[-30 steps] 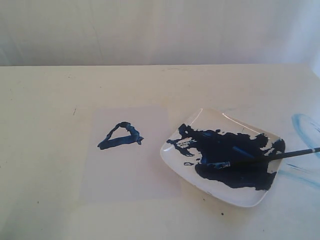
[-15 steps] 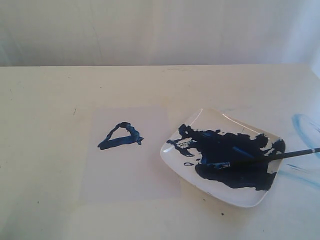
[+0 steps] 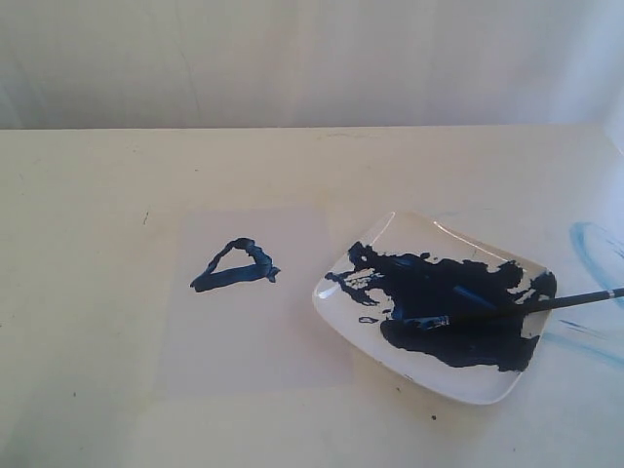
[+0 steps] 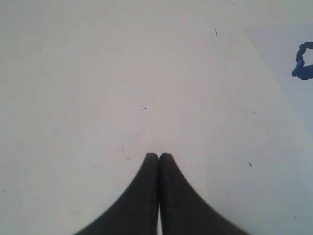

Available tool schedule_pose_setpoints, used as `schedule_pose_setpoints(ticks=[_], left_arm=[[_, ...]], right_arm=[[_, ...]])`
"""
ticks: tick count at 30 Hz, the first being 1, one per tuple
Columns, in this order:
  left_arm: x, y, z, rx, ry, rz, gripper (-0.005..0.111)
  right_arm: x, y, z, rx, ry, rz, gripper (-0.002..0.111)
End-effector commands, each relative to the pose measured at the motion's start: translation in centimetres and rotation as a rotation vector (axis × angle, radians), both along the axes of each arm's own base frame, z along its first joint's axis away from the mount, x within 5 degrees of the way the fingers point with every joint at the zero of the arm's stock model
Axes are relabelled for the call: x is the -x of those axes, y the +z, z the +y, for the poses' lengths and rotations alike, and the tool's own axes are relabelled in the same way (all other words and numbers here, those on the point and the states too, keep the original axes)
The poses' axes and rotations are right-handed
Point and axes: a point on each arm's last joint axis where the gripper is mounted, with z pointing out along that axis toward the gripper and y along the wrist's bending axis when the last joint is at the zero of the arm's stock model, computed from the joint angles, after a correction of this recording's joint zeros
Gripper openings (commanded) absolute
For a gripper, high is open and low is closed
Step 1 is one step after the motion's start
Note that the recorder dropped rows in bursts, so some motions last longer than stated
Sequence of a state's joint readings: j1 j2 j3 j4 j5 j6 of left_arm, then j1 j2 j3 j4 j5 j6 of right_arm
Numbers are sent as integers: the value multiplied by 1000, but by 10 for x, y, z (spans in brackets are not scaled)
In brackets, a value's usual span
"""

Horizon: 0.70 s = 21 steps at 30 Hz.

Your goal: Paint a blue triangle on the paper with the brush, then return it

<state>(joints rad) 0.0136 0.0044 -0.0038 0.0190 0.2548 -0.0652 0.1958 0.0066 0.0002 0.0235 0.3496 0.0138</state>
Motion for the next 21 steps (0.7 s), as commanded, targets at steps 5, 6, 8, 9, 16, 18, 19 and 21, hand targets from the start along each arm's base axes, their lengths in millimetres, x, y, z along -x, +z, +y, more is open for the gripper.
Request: schedule_pose_setpoints(ticks=[5,6,8,9,16,18,19,21], left_arm=[[0,-1,0,0,-4,-1,0],[0,-1,0,0,-4,-1,0],[0,-1,0,0,-4,-1,0],[0,-1,0,0,-4,-1,0],[0,-1,-2,0,-38,-1,0],[0,-1,-2,0,-38,-1,0],[0,-1,-2,0,-38,-1,0],[0,-1,-2,0,-38,-1,0]], right_arm=[[0,1,0,-7,6,-9,0],[0,1,0,-7,6,-9,0],[0,1,0,-7,6,-9,0],[0,1,0,-7,6,-9,0],[0,1,0,-9,6,-8,0],[0,1,0,-9,6,-8,0],[0,1,0,-9,6,-8,0],[0,1,0,-9,6,-8,0]])
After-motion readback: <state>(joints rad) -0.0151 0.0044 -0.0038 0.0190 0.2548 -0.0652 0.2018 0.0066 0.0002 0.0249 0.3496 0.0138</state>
